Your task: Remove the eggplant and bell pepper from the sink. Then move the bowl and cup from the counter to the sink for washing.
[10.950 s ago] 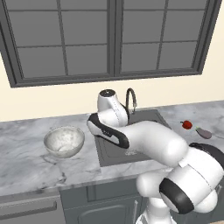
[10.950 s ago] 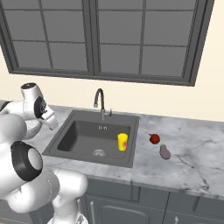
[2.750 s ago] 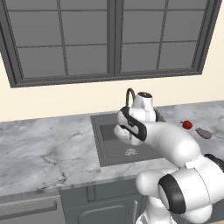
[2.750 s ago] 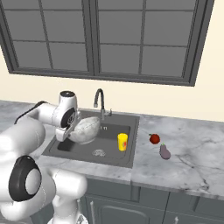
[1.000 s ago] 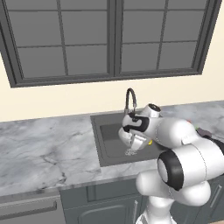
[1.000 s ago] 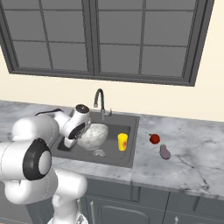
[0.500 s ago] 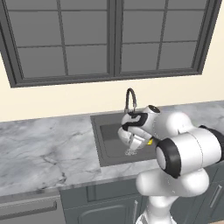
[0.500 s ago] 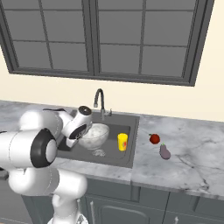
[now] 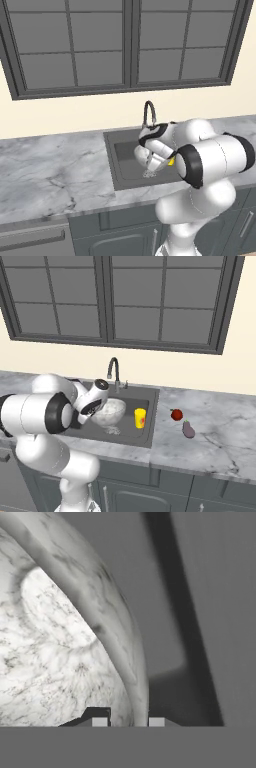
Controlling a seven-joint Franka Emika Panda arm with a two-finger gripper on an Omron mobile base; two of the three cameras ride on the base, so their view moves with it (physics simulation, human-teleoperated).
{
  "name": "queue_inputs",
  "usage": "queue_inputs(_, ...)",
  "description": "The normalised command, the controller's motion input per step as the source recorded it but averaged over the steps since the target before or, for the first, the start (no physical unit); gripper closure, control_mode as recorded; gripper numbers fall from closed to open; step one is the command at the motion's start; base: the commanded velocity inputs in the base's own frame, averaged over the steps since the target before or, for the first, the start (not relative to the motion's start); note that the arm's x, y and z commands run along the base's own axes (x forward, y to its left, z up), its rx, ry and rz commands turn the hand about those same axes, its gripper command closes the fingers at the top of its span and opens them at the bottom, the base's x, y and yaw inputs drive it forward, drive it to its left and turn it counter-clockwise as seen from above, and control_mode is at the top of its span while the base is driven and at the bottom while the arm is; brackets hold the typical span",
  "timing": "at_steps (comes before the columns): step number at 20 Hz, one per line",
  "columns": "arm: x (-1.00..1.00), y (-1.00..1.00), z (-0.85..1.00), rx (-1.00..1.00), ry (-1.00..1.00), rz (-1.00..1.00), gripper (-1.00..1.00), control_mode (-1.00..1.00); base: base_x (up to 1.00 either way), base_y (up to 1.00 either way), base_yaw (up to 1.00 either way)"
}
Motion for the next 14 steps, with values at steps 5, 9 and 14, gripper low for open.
queue_inputs(5,0.09,0.00,-0.18,0.01,0.00,-0.01,1.00,-1.00,0.00,0.00,0.00)
queue_inputs(9,0.11,0.02,-0.15,0.01,0.00,-0.02,1.00,-1.00,0.00,0.00,0.00)
queue_inputs(14,0.16,0.03,-0.12,0.00,0.00,-0.02,1.00,-1.00,0.00,0.00,0.00)
